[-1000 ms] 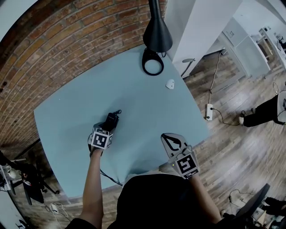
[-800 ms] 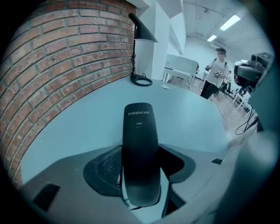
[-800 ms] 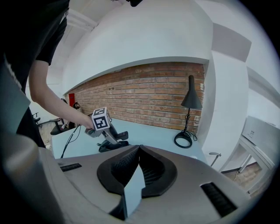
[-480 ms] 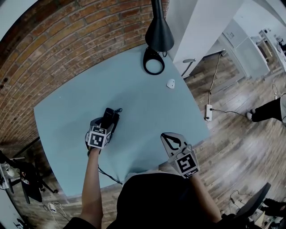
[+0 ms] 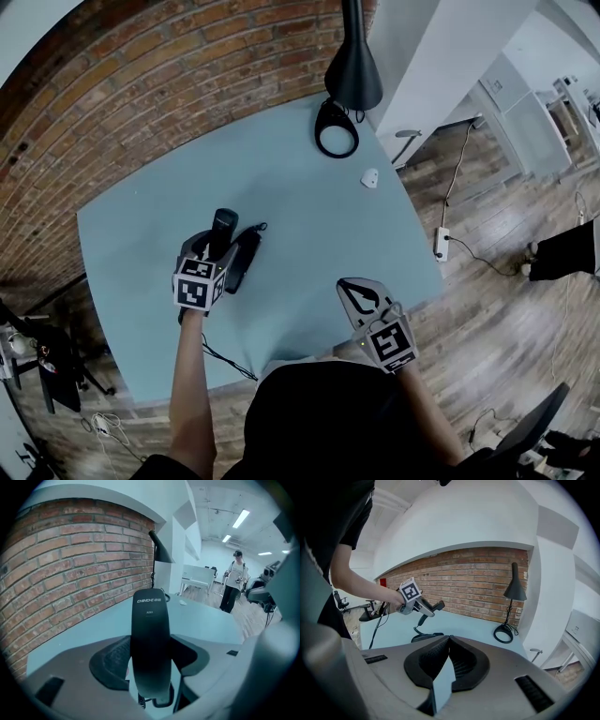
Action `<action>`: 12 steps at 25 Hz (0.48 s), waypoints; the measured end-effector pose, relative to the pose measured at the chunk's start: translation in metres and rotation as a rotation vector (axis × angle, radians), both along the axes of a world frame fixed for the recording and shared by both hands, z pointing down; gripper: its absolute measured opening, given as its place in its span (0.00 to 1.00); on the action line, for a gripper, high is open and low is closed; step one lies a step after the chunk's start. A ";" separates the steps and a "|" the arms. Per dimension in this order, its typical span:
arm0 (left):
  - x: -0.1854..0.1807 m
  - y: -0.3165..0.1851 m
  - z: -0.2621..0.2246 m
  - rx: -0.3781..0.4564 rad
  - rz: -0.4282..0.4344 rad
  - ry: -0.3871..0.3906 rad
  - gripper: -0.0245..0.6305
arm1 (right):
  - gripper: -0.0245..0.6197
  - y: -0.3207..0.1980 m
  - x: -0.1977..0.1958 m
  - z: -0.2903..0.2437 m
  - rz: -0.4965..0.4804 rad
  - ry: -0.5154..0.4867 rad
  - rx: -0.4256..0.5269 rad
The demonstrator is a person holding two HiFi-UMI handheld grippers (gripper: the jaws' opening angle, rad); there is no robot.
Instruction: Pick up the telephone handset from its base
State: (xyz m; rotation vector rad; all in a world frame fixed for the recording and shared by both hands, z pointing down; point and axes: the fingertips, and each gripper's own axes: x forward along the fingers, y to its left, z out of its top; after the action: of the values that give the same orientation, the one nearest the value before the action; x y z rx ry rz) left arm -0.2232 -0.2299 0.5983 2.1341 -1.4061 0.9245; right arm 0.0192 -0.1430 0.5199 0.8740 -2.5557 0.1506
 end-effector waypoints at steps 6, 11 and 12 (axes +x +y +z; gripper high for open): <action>-0.010 -0.011 -0.040 0.087 -0.034 0.022 0.46 | 0.07 0.003 -0.018 -0.003 -0.037 -0.003 0.003; -0.010 -0.012 -0.085 0.187 -0.030 0.033 0.46 | 0.07 0.011 -0.038 -0.005 -0.070 -0.007 0.011; -0.011 -0.011 -0.094 0.208 -0.028 0.032 0.46 | 0.07 0.012 -0.042 -0.005 -0.075 -0.008 0.014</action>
State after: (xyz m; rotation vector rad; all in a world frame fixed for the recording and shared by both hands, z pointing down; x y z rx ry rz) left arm -0.2343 -0.2405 0.5039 2.2604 -1.5717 0.7586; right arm -0.0226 -0.1309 0.5148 0.7822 -2.5961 0.1141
